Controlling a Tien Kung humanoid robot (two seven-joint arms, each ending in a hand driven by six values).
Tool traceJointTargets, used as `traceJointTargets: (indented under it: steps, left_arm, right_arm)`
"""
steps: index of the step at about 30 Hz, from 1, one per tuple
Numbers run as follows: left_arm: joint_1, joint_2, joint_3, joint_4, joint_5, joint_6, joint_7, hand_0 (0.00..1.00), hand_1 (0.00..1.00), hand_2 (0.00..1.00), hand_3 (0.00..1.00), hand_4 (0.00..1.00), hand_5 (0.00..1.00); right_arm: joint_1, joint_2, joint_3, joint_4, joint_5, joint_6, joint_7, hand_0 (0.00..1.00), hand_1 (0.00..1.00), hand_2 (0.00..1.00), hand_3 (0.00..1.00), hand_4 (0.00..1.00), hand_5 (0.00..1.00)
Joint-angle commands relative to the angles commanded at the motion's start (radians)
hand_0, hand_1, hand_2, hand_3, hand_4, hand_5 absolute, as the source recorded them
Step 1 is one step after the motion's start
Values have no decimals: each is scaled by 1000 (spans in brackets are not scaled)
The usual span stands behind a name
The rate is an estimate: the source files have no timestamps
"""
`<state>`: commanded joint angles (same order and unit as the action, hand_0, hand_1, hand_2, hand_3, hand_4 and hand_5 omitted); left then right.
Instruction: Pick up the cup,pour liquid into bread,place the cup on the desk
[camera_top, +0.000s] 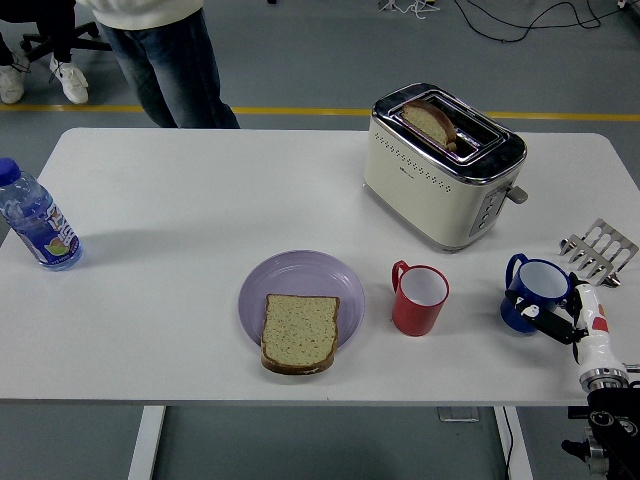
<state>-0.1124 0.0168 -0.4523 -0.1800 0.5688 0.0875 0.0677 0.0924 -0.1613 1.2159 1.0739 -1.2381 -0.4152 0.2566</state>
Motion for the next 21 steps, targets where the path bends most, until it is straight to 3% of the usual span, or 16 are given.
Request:
traceJointTargets:
  steps: [9,10,15,16,21]
  left_arm:
    - [-1,0,2,0,-2,0,0,622,571,614,557,370,995]
    - [-1,0,2,0,-3,0,0,622,571,615,557,370,995]
    - [-1,0,6,0,-6,0,0,622,571,615,557,370,995]
    - [-1,0,7,0,-7,0,0,621,571,614,556,370,998]
    - [0,0,4,0,-2,0,0,621,571,614,556,370,998]
  right_arm:
    - [4,1,-1,-9,-15,30,-10,450,269,443,529,714,2]
    - [6,1,0,-12,-18,34,-13,478,330,485,536,690,2]
    - [9,2,3,-21,-47,50,-24,478,330,485,536,690,2]
    - [8,3,4,-21,-50,52,-24,450,392,535,534,764,2]
    - [6,3,12,-28,-133,38,-43,450,392,535,534,764,2]
